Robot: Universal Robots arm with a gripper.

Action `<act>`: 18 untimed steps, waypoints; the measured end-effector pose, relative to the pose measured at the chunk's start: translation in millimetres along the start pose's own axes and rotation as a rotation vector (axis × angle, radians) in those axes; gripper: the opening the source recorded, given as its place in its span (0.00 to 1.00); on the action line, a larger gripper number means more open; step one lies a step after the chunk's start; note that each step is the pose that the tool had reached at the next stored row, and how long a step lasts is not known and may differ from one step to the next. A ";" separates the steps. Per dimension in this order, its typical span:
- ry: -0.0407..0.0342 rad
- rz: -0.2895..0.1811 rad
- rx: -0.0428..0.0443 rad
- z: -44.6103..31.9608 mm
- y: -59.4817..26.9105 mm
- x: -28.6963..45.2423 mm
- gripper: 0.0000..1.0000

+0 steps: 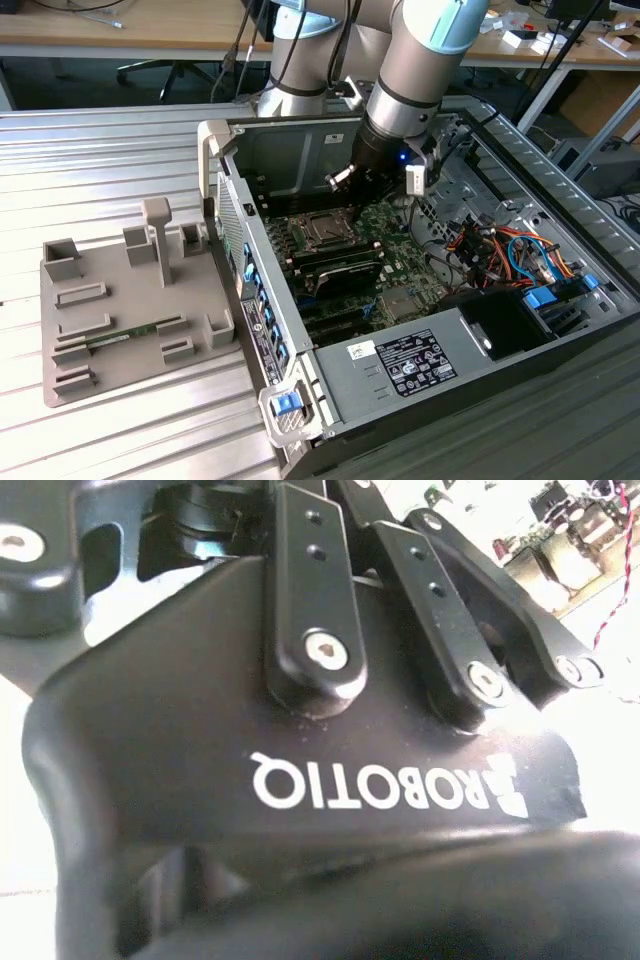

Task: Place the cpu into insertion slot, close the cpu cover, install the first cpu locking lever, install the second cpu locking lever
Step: 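Install the first cpu locking lever, then install the second cpu locking lever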

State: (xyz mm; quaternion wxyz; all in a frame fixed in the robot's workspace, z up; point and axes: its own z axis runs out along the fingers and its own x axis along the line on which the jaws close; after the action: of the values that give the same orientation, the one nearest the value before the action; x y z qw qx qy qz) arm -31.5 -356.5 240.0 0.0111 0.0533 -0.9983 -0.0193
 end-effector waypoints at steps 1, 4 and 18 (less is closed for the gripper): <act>0.0001 0.000 0.0001 -0.1 0.0 0.0 0.10; 0.0002 0.000 0.0003 -0.4 0.0 0.0 0.10; 0.0002 0.000 0.0003 -0.6 -6.9 0.7 0.10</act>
State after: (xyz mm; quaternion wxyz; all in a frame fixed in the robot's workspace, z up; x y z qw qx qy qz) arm -31.5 -363.4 240.4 0.0111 0.0534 -0.9983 -0.0191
